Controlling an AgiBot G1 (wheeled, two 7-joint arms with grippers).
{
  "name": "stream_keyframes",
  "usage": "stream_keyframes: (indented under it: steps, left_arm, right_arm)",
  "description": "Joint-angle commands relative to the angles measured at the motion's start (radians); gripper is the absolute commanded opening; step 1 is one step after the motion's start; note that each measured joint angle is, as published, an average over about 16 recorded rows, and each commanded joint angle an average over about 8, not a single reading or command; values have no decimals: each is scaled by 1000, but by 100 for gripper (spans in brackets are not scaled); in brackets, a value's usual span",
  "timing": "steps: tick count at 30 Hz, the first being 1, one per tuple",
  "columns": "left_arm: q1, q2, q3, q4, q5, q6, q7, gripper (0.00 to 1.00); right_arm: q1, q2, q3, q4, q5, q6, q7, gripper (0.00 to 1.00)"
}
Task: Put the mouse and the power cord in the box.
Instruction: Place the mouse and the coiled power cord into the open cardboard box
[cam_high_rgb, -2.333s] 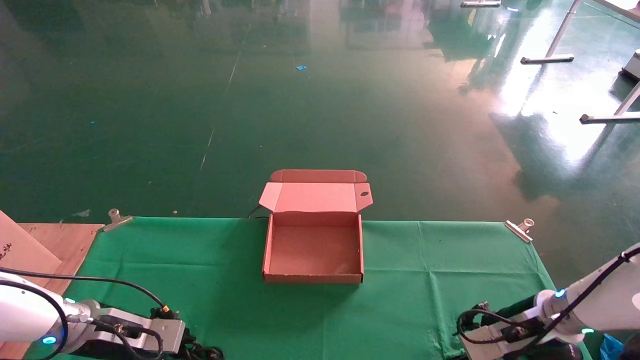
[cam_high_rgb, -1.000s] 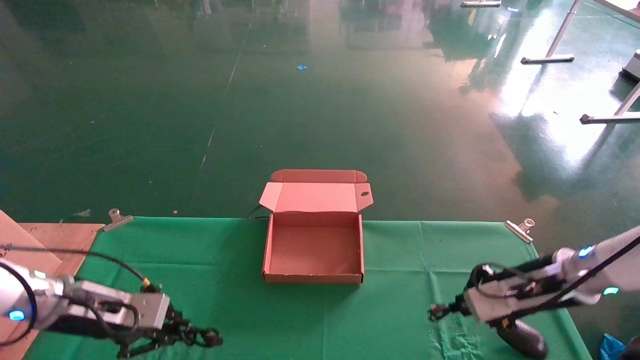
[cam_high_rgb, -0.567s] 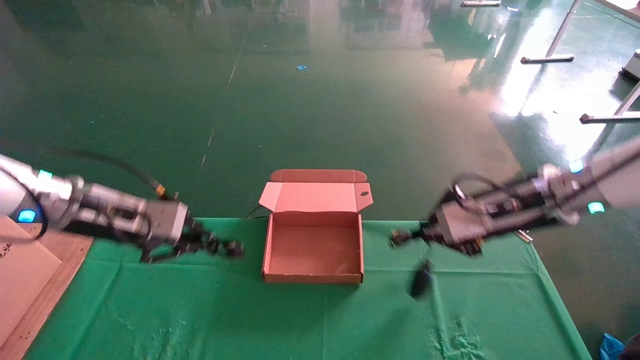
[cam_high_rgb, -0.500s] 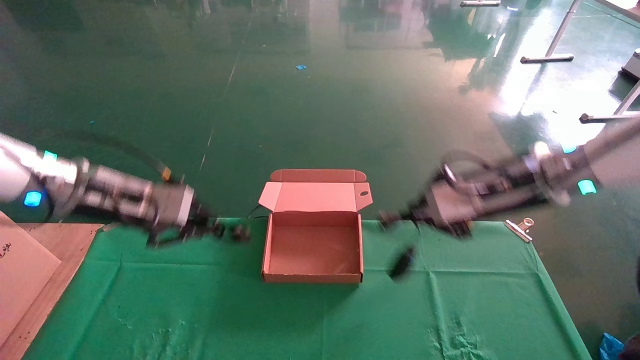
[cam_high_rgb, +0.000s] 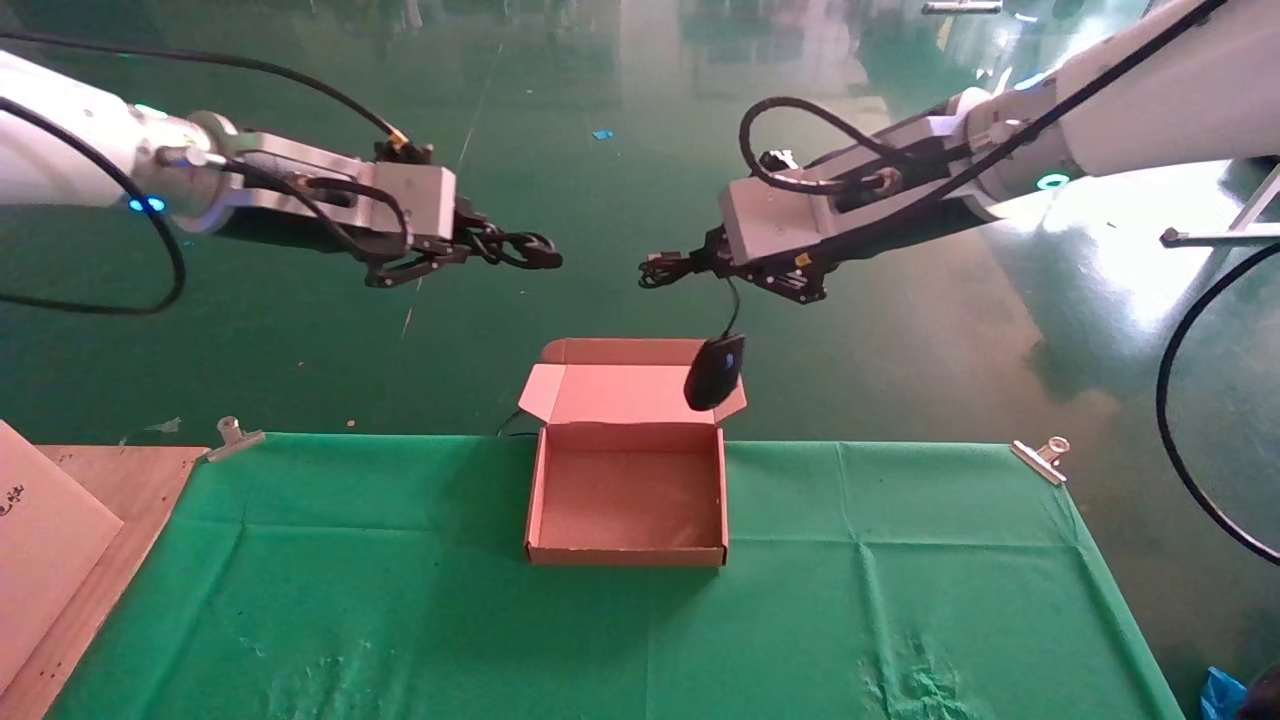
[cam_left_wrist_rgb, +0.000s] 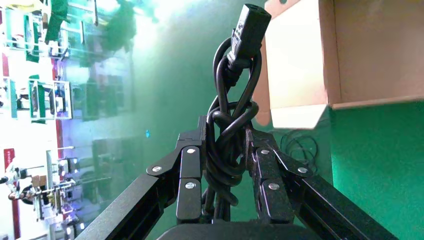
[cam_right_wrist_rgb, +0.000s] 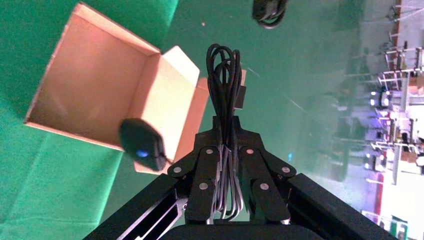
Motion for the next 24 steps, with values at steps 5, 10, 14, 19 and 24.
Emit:
stream_keyframes:
  steps: [5, 10, 14, 19, 24]
  left_arm:
    - [11, 21, -14, 25, -20, -7, 8, 0]
    - [50, 40, -36, 32, -53, -9, 36, 0]
    - [144, 68, -72, 17, -105, -86, 115, 0]
    - [312, 108, -144, -42, -214, -271, 258, 0]
    - [482, 128, -201, -144, -343, -400, 387, 0]
  right_arm:
    - [-9, -9, 0, 1, 3, 55, 2, 0]
    - [-15, -4, -1, 2, 5, 82, 2, 0]
    - [-8, 6, -1, -4, 7, 67, 0, 0]
    - [6, 25, -2, -19, 8, -15, -16, 0]
    - [8, 46, -4, -35, 7, -102, -45, 0]
